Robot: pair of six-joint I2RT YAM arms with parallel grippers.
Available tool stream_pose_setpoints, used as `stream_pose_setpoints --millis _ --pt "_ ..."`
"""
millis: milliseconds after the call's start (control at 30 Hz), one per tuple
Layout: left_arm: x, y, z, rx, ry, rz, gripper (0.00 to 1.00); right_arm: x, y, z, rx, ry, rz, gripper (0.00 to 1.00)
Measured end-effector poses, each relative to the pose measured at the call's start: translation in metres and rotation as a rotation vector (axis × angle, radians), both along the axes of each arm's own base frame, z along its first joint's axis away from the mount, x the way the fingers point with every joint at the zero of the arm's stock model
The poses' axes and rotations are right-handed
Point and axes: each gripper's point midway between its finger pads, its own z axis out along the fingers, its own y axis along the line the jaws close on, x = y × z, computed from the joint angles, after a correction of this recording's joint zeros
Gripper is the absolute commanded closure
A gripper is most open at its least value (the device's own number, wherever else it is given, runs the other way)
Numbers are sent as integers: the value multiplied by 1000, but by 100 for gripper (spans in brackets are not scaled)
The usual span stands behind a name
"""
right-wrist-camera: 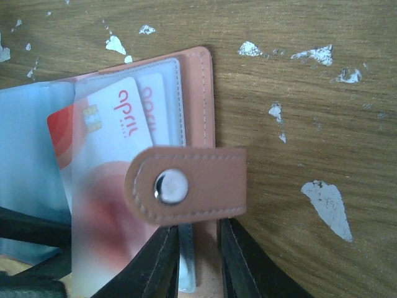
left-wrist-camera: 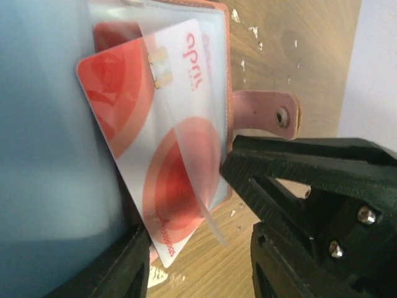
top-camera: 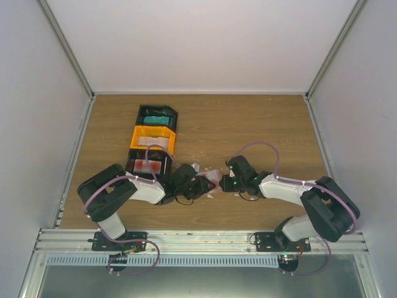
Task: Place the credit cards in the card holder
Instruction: Insert the credit card into the card holder.
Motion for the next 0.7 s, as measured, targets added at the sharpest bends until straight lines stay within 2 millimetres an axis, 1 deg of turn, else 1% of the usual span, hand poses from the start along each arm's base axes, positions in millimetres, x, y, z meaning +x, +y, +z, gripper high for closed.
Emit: stream_pose_setpoints --millis 100,267,467,700 --pt "-3 3 4 16 -5 -10 41 0 0 0 -1 -1 -2 78" --pt "-8 16 7 72 -3 -6 36 -1 -1 1 -3 1 -5 77" --pt "-9 29 7 131 7 -5 33 -12 -11 3 -44 27 -6 67" --pt "-6 34 8 194 19 -18 29 -16 -13 6 -71 52 14 56"
